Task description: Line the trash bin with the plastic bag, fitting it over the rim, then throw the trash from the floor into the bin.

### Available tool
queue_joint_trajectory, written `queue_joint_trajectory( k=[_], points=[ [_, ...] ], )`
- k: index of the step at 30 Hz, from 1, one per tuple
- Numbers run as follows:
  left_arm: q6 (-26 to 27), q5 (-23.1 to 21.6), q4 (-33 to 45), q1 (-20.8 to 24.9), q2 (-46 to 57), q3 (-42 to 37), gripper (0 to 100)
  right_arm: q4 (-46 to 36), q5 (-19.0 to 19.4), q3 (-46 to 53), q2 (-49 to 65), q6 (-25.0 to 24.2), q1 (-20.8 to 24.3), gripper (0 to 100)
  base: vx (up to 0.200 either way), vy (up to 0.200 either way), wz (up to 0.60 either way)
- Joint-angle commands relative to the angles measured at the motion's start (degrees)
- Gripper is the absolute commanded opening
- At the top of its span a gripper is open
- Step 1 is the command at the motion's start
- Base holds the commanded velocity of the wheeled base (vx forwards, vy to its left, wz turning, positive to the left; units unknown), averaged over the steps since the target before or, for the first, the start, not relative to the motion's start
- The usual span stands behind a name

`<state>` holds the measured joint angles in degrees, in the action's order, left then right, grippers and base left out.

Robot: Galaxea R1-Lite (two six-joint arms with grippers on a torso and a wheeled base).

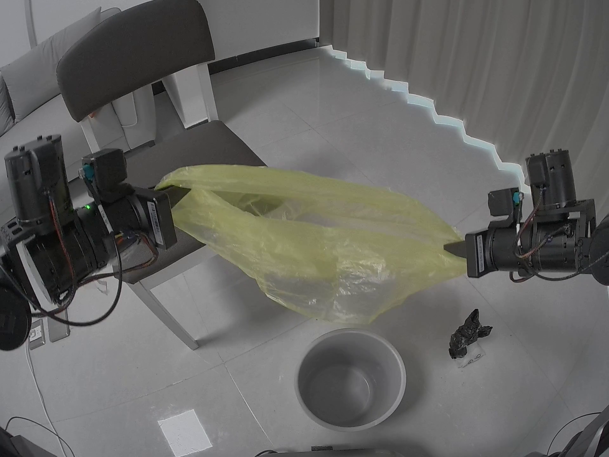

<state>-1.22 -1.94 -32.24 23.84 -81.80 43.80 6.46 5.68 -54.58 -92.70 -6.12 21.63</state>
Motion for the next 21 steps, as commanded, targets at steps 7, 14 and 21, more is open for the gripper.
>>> queue_joint_trajectory(
  k=[7, 14, 21],
  points=[
    [-5.28, 0.71, -5.81, 4.81, -5.56, -5.39, 0, -5.14, -0.32, 4.92, 3.58, 3.48, -1.94, 0, 0.0, 0.0, 0.0],
    [-6.95, 0.62, -8.71, 6.04, -10.93, -7.94, 0, -6.99, -0.23, 6.76, 4.28, 4.8, -2.73, 0, 0.0, 0.0, 0.0],
    [-12.4, 1.76, -23.13, 9.99, -23.32, -13.21, 0, -5.49, 0.47, 13.01, -0.2, 5.15, -4.05, 0, 0.0, 0.0, 0.0]
  ],
)
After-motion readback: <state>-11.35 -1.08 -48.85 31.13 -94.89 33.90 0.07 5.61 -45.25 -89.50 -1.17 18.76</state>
